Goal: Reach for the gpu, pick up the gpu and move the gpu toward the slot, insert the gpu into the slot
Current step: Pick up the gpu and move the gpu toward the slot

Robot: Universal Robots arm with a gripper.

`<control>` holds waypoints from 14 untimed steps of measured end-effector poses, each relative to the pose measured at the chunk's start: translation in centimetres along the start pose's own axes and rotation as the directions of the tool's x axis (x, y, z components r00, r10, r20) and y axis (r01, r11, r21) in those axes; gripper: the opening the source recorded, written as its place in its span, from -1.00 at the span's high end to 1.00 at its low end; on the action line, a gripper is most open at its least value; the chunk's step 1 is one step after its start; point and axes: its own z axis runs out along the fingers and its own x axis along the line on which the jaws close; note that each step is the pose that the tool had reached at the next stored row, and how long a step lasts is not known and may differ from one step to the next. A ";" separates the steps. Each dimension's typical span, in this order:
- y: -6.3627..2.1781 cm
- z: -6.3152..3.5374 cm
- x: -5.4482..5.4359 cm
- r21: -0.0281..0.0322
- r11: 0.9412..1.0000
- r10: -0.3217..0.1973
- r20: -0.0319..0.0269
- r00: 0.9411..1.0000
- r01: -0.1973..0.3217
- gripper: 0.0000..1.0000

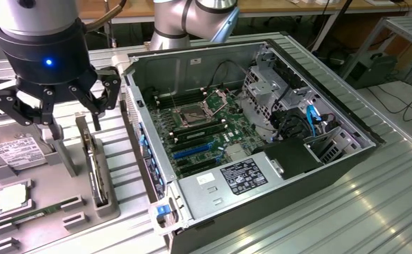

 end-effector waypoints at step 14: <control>-0.83 1.40 0.0 -0.003 1.000 0.000 0.000 1.000 0.000 -0.20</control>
